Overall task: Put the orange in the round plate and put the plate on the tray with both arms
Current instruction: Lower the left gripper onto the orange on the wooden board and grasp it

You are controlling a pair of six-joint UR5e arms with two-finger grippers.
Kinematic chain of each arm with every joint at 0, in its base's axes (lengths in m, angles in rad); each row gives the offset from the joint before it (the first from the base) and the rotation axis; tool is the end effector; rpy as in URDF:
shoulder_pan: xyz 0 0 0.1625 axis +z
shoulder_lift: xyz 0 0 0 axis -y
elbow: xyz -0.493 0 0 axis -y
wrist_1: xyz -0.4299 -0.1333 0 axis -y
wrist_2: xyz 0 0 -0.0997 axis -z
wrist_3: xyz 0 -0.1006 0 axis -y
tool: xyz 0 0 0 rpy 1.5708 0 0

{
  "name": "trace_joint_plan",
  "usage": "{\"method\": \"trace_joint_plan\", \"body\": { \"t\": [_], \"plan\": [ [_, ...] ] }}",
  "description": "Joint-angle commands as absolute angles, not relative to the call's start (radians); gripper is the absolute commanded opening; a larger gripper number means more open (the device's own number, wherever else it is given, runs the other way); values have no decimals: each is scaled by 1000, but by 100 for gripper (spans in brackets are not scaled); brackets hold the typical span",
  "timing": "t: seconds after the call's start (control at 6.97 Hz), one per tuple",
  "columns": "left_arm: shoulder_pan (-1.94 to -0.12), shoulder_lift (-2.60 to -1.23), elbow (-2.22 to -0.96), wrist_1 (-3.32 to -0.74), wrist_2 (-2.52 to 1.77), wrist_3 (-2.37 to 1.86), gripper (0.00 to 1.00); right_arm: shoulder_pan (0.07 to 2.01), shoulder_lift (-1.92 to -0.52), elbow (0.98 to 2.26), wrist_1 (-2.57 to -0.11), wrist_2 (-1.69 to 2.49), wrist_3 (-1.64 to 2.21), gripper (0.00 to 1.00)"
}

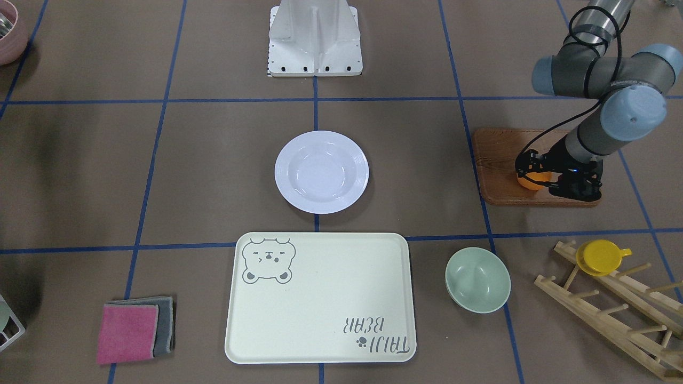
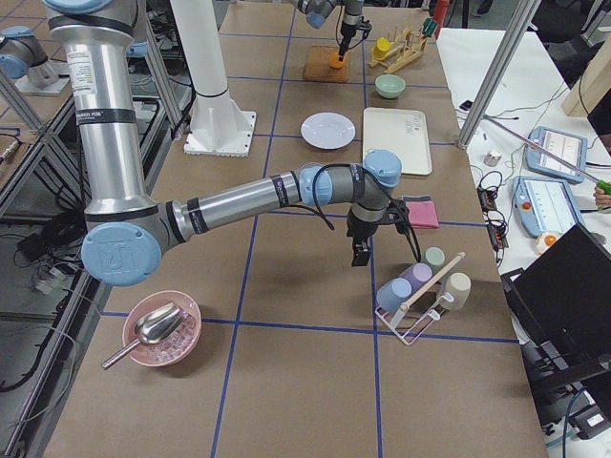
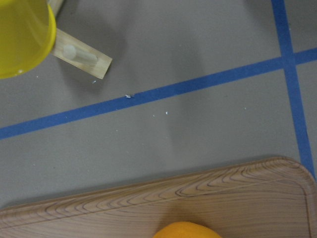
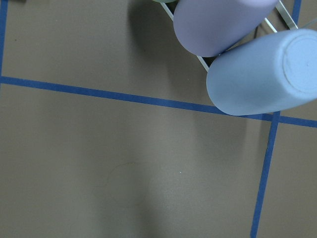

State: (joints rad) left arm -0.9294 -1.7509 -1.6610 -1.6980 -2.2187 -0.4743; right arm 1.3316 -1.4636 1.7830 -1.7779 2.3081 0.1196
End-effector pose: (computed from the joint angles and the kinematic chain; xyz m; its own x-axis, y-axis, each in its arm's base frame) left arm 0.3161 -0.5447 0.5681 0.6960 0.2535 -0.6718 -0.2628 0.9606 0.0903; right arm -0.0709 -0.5677 0.5805 0.7244 -0.1316 0.6767 0.1501 0.9882 0.0316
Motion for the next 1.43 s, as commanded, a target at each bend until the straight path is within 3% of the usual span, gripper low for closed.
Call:
{"method": "trace_joint_plan", "body": {
  "t": [0.0,0.43,0.57,0.72,0.86,1.0,1.29],
  "plan": [
    [-865,-1720,-1701,-1700,-2174,-509,98,1331,-1462,1782,-1782,2309,120,100],
    [-861,-1691,-1710,-1707,-2131,-499,97,1331,-1462,1782,-1784,2312,121,100],
    [-859,-1690,-1712,-1712,-2111,-502,70,1331,-1462,1782,-1783,2312,121,100],
    [-859,-1700,-1720,-1710,-2114,-505,36,1331,-1462,1782,-1782,2315,121,100],
    [-859,-1709,-1720,-1709,-2120,-508,19,1331,-1462,1782,-1782,2318,121,100],
    [-859,-1713,-1721,-1707,-2120,-508,11,1331,-1462,1782,-1784,2319,121,100],
    [-859,-1754,-1796,-1636,-2144,-508,9,1331,-1462,1782,-1784,2319,121,100]
  ]
}}
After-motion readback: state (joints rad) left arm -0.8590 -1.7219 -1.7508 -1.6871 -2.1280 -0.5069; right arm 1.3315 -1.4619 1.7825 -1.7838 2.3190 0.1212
